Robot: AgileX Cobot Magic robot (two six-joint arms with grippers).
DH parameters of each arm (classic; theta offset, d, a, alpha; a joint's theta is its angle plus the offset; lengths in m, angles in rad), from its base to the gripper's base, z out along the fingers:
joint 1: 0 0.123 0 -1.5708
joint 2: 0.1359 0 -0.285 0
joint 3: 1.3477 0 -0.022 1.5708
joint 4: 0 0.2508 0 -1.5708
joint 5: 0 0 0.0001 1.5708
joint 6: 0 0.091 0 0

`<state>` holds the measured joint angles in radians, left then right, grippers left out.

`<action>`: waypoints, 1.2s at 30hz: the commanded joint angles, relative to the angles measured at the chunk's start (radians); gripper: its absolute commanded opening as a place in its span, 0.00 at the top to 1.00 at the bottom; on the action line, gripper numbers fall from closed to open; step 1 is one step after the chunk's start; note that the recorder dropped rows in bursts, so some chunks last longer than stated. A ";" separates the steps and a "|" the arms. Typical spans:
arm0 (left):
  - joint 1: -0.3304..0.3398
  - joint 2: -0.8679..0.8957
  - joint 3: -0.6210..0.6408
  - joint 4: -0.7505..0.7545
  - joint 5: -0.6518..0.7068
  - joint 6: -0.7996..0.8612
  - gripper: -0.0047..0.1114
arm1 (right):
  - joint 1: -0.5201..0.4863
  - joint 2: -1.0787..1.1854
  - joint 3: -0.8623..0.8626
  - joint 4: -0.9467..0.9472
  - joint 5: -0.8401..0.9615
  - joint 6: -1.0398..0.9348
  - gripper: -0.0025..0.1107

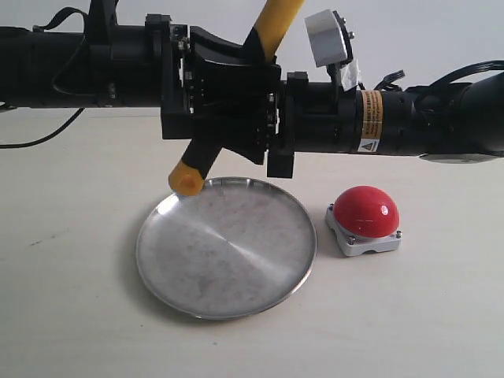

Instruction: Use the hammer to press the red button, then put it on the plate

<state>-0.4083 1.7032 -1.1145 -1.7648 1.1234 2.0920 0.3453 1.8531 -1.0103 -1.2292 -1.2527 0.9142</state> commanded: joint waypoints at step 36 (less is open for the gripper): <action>0.002 -0.130 0.009 0.020 -0.263 -0.059 0.96 | -0.167 -0.035 -0.014 -0.115 0.186 0.142 0.40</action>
<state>-0.4067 1.5956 -1.1014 -1.6832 0.8713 2.0637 0.2167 1.8372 -1.0201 -1.2943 -1.0975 0.9988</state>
